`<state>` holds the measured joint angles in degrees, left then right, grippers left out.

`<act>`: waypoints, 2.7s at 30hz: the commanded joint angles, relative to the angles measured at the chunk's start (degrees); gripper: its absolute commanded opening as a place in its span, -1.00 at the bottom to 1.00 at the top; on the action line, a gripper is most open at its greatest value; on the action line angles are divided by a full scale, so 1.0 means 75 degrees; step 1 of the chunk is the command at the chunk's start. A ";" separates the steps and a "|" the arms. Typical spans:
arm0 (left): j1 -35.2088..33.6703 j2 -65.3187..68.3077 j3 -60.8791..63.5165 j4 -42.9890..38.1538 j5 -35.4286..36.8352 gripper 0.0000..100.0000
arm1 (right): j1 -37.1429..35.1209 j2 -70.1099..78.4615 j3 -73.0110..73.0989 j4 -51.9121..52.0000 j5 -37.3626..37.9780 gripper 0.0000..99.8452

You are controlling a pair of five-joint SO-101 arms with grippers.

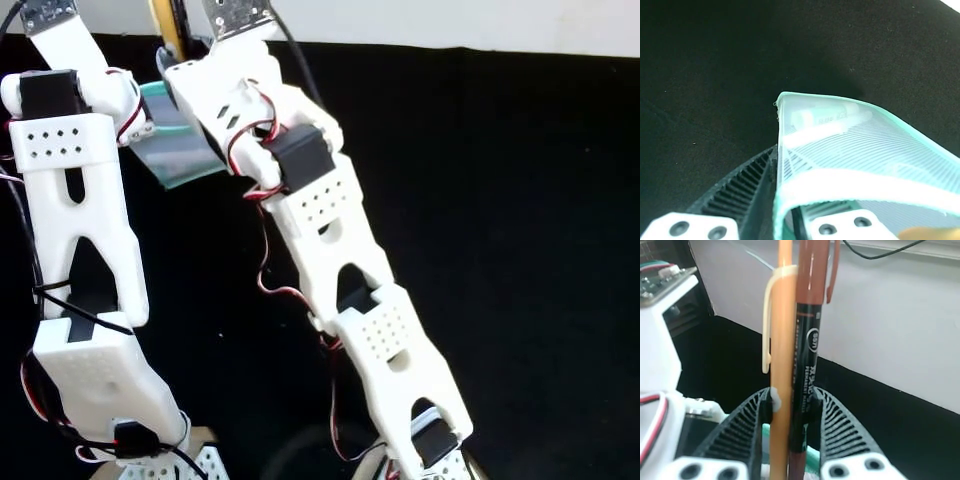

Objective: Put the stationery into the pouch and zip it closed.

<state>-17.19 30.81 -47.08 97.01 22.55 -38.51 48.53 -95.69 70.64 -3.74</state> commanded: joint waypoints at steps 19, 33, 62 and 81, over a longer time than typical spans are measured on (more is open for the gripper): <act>-0.0334 0.0533 0.0041 -0.0141 0.0012 -0.99 | -0.0287 0.1061 -0.0768 -0.0627 -0.0234 -0.98; -0.0334 0.0545 0.0041 -0.0141 0.0012 -0.99 | -0.0334 -0.0158 -0.0756 0.0217 0.0105 -0.69; -0.0287 0.0533 -0.0240 -0.0082 0.0000 -0.99 | 0.1412 -0.0662 -0.0733 0.4038 0.2274 -0.69; -0.0322 0.0545 -0.0229 -0.0129 -0.0012 -0.99 | 0.1471 0.1108 -0.0733 0.4062 -0.0774 -0.69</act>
<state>-17.54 31.52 -48.92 96.75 22.73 -28.13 57.49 -96.22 100.70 -9.01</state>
